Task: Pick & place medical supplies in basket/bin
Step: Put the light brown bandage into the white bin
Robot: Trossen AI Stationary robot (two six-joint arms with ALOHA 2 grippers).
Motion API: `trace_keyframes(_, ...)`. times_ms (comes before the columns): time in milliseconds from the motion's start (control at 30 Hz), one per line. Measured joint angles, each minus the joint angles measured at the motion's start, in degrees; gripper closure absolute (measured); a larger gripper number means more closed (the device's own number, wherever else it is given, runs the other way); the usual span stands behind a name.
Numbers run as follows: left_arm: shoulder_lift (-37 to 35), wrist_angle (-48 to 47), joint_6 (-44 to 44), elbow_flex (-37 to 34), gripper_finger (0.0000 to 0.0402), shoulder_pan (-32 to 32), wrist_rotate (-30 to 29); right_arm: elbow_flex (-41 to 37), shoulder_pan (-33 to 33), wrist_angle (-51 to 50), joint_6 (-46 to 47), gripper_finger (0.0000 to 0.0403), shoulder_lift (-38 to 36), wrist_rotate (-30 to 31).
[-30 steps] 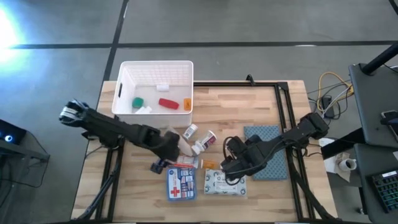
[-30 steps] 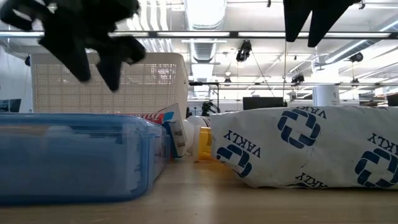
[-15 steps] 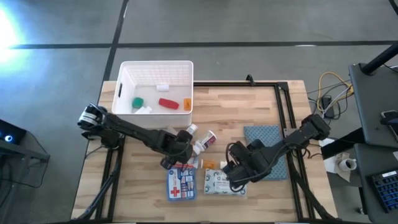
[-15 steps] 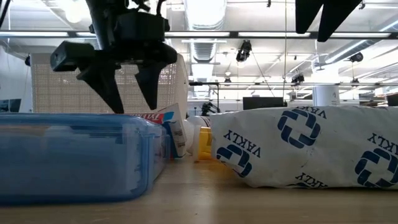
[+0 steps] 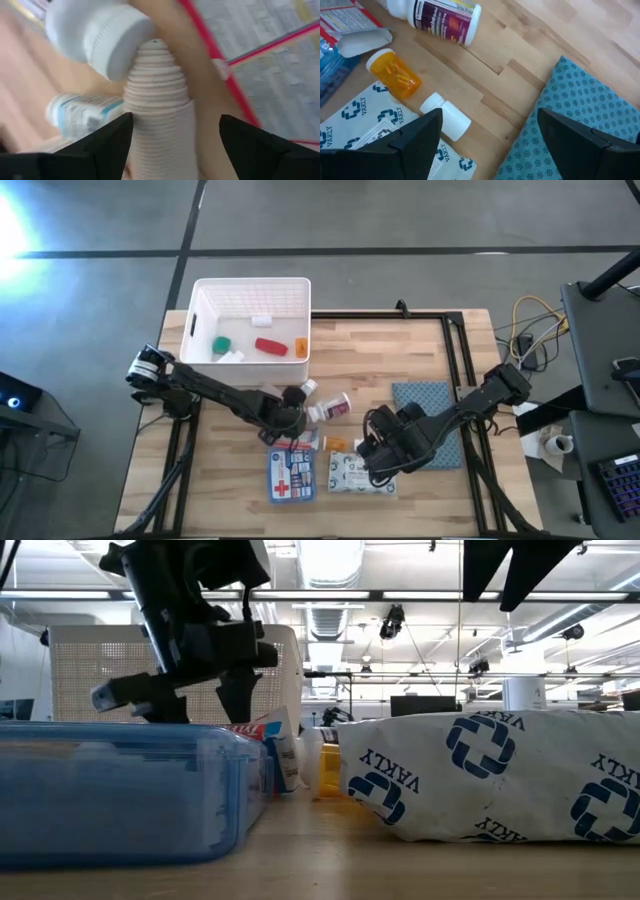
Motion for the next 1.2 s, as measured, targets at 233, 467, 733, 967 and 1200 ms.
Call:
trace_keyframes(233, -0.02, 1.82, -0.47, 0.04, 0.0127, 1.73, -0.34, -0.04, -0.16, 0.08, 0.06, 0.0088, 0.02, 0.02)
trace_keyframes(467, 0.01, 0.24, -6.1, -2.24, 0.0127, 5.89, 2.19, -0.07, -0.28, 0.16, 0.79, 0.0087, 0.01, 0.02)
trace_keyframes(733, -0.25, 1.01, -9.13, -7.2, 0.013, 6.38, 4.81, -0.07, -0.31, 0.07, 1.12, 0.0087, 0.02, 0.07)
trace_keyframes(967, -0.33, 0.0, -17.21, -8.25, 0.0187, 5.9, 7.22, -0.07, -0.32, 0.09, 1.12, 0.0087, 0.02, 0.11)
trace_keyframes(1200, -0.51, -5.07, -29.48, -3.63, 0.0288, 5.58, 9.99, -0.07, -0.33, 0.17, 1.1, 0.0087, 0.02, 0.22)
